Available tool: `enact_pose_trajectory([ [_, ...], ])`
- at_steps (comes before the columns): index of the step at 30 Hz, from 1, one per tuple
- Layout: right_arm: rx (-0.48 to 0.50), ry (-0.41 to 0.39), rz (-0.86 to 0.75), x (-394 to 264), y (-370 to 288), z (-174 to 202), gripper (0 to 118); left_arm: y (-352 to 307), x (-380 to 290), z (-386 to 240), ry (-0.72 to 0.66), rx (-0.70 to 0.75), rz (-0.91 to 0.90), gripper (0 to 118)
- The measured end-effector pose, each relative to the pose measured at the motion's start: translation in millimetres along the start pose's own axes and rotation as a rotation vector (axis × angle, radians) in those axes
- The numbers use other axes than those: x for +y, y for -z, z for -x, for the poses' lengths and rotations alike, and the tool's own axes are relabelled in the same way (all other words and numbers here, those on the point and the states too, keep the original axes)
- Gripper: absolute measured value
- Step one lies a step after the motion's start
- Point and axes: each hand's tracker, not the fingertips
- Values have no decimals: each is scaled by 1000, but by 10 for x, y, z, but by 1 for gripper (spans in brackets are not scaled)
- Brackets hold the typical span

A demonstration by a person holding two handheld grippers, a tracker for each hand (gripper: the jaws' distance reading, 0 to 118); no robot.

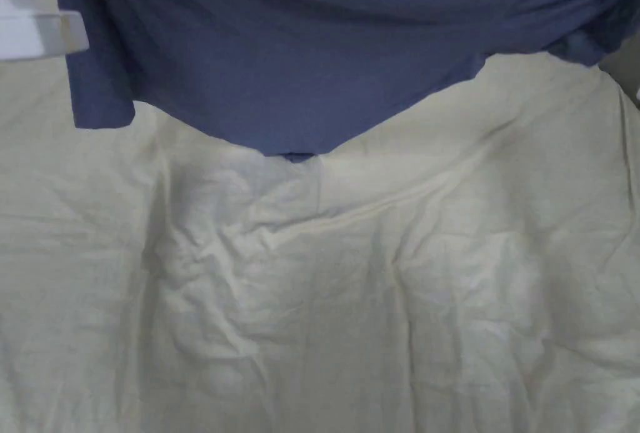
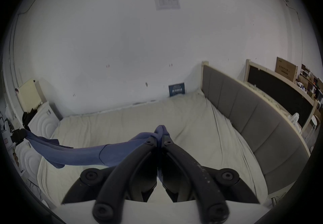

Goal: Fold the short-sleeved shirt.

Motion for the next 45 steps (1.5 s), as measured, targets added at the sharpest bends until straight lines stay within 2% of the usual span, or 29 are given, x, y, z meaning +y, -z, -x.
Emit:
enact_pose_trajectory([
  [3, -3, -24, 72, -453, 28, -187, 6, -138, -564, 134, 35, -44, 42, 3],
  [5, -12, -11, 117, -828, 36, -330, 6, -259, -988, 190, 83, -45, 101, 3],
  [8, -10, 44, 211, -1463, 41, -554, 6, -425, -1667, 295, 60, -75, 190, 3],
  [11, -29, 41, 311, -2107, 91, -727, 6, -560, -2334, 384, 13, -84, 285, 3],
  [13, -46, 23, 368, -2545, 139, -802, 6, -640, -2760, 404, 14, -70, 352, 3],
  [15, -81, 46, 433, -2907, 168, -878, 6, -684, -3148, 425, 47, -45, 411, 3],
  [17, -77, 96, 473, -3207, 145, -965, 6, -733, -3427, 451, 68, -23, 475, 3],
  [21, -64, 114, 490, -3563, 18, -1077, 7, -792, -3734, 538, 32, -2, 523, 3],
  [22, -38, 119, 494, -3606, -10, -1091, 7, -792, -3762, 549, 26, -2, 524, 6],
  [23, -31, 112, 488, -3620, -33, -1074, 10, -794, -3776, 569, 5, 0, 519, 16],
  [24, -45, 98, 477, -3623, -66, -1047, 28, -783, -3757, 576, -11, 5, 523, 45],
  [25, -76, 60, 465, -3595, -91, -1023, 54, -771, -3725, 594, -20, 11, 521, 77],
  [26, -103, 35, 440, -3556, -119, -1014, 81, -778, -3679, 613, -34, 20, 501, 100],
  [27, -126, 8, 403, -3500, -176, -991, 100, -810, -3603, 625, -47, 31, 453, 118],
  [31, -153, -93, 174, -3187, -555, -784, 103, -1048, -3184, 549, -32, -20, 175, 118],
  [36, -85, -102, -133, -3008, -1141, -432, 114, -1437, -2892, 181, 89, 39, -188, 118],
  [40, 31, -113, -258, -3055, -1497, -105, 116, -1685, -2847, -110, 173, -17, -278, 118],
  [43, 77, -157, -310, -3134, -1642, 106, 116, -1863, -2917, -286, 222, -88, -307, 118],
  [45, 95, -159, -340, -3161, -1730, 208, 115, -1947, -2982, -343, 231, -114, -309, 118],
])
